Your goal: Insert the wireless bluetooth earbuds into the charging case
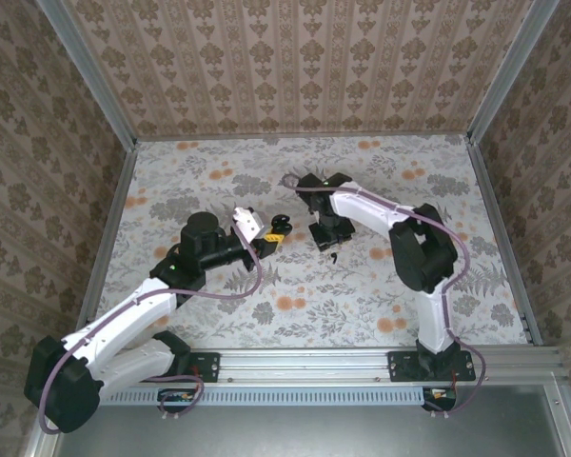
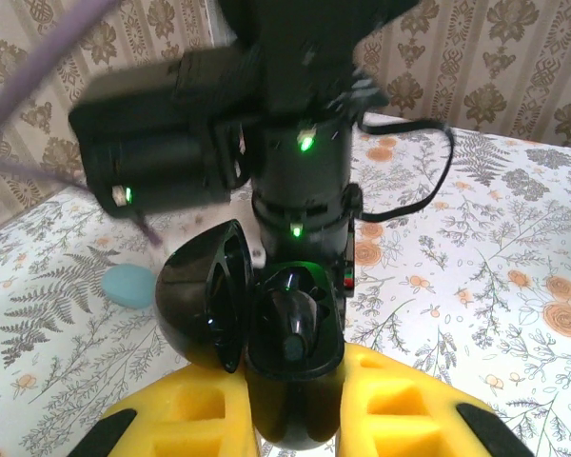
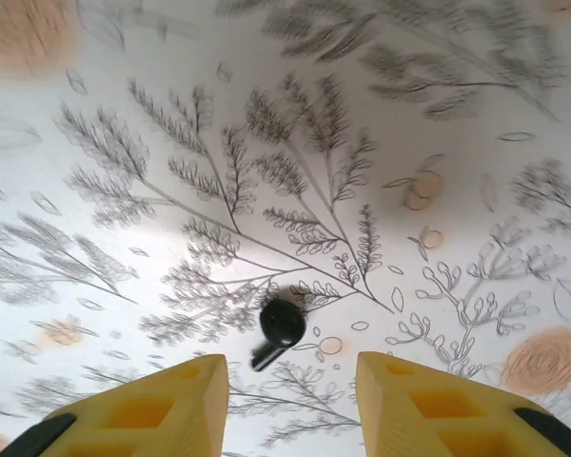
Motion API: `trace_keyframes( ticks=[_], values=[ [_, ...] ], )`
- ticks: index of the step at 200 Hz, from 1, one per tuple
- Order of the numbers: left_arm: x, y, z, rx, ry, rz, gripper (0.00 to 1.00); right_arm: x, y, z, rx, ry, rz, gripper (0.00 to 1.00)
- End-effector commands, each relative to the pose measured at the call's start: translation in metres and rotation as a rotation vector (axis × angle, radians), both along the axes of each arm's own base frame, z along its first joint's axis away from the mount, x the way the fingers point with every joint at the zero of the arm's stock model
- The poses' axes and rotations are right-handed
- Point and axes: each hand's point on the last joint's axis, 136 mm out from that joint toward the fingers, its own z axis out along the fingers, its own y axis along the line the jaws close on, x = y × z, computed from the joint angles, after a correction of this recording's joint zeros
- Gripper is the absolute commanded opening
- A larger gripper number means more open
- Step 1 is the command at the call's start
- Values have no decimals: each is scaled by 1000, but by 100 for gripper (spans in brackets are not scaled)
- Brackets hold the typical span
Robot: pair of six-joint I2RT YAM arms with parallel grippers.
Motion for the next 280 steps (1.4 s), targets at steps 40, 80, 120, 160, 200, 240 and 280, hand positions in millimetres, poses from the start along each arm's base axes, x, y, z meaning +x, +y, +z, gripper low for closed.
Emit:
trace_keyframes(
  ticks=[40,80,120,160,200,240,280],
  values=[
    [4,-6,11,-15,-39,-30,0,-15,-3,-14,271,-103,-638,42],
    [4,-11,10,-24,-37,-52,0,-16,0,-30,277,-88,-690,42],
    [3,-11,9,-28,-40,-63,0,-15,0,-40,258,-82,-699,41],
    [1,-10,9,-34,-36,-64,0,-16,-5,-46,225,-88,-706,39],
    [-1,-8,8,-39,-35,-60,0,-15,-7,-50,211,-99,-712,37],
    [-2,-7,8,-40,-31,-60,0,-16,-9,-56,193,-91,-705,34],
    [-3,-6,8,-42,-35,-56,0,-20,-9,-60,177,-70,-685,28]
  ],
)
